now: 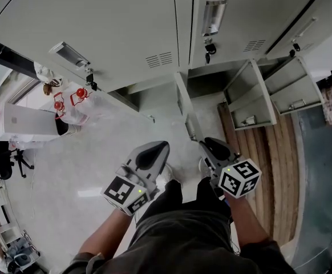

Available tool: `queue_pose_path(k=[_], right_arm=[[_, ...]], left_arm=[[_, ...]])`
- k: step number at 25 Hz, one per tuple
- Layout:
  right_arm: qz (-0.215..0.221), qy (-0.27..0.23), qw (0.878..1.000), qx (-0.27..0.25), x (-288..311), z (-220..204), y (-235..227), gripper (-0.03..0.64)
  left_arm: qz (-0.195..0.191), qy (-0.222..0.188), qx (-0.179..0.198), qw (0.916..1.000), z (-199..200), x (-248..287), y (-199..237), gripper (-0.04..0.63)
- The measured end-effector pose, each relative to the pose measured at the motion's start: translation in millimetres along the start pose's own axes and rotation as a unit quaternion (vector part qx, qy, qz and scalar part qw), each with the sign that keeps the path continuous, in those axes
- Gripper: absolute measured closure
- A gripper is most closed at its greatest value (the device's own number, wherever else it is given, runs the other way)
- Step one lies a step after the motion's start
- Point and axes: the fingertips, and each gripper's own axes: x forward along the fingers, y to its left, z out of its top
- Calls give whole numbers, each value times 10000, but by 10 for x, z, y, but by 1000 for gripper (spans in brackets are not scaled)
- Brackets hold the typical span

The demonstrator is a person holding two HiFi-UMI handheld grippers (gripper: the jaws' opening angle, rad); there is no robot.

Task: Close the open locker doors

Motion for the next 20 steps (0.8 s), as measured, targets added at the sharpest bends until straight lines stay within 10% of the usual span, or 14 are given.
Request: queue_pose_path(k=[20], right_arm=[[192,281,9994,-7,351,-123,464,546]], left_arm=[[398,-292,-235,9985,5,-558,427,594]])
